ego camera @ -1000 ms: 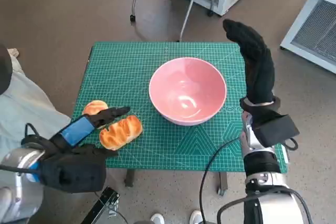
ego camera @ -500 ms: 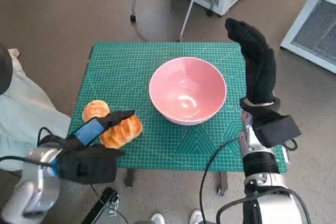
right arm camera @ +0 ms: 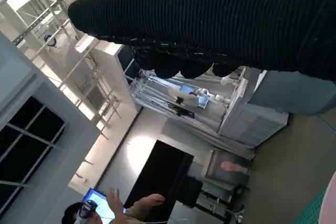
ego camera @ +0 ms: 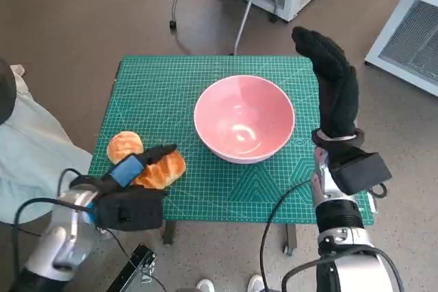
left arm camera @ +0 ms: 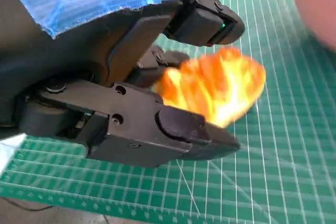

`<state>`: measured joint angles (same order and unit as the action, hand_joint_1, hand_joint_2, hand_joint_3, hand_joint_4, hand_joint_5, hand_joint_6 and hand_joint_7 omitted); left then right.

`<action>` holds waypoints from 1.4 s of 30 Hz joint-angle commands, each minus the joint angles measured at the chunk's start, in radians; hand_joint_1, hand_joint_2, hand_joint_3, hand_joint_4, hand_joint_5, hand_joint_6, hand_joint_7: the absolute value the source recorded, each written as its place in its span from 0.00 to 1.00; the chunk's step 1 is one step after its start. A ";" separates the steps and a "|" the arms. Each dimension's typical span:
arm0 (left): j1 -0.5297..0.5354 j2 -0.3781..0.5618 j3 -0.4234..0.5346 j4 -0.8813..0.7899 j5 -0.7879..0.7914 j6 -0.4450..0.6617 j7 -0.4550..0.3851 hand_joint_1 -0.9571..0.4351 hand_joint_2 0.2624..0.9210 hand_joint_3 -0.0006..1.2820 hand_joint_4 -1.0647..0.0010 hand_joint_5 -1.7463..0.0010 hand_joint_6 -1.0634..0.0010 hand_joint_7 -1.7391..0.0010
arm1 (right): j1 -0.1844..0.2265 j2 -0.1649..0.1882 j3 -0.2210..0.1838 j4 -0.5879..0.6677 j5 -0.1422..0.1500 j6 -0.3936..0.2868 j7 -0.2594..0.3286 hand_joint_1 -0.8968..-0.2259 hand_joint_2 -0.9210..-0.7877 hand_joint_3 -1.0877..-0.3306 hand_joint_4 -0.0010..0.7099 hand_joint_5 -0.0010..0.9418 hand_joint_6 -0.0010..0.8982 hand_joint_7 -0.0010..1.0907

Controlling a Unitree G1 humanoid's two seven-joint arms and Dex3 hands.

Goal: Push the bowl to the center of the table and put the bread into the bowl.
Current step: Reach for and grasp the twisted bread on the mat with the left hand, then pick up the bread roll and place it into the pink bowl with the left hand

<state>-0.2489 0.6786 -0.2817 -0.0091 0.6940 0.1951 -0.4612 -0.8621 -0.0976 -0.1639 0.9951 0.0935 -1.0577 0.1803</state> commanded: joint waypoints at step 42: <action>-0.251 -0.079 0.286 -0.270 -0.093 -0.137 0.295 0.69 0.98 0.02 0.29 0.32 0.32 0.44 | 0.035 0.003 -0.003 0.004 0.045 0.026 0.051 0.66 0.00 0.59 0.62 0.01 0.14 0.78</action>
<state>-0.4508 0.6334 0.0019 -0.2514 0.6042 0.0576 -0.1985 -0.8488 -0.0972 -0.1613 0.9921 0.1231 -1.0484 0.2201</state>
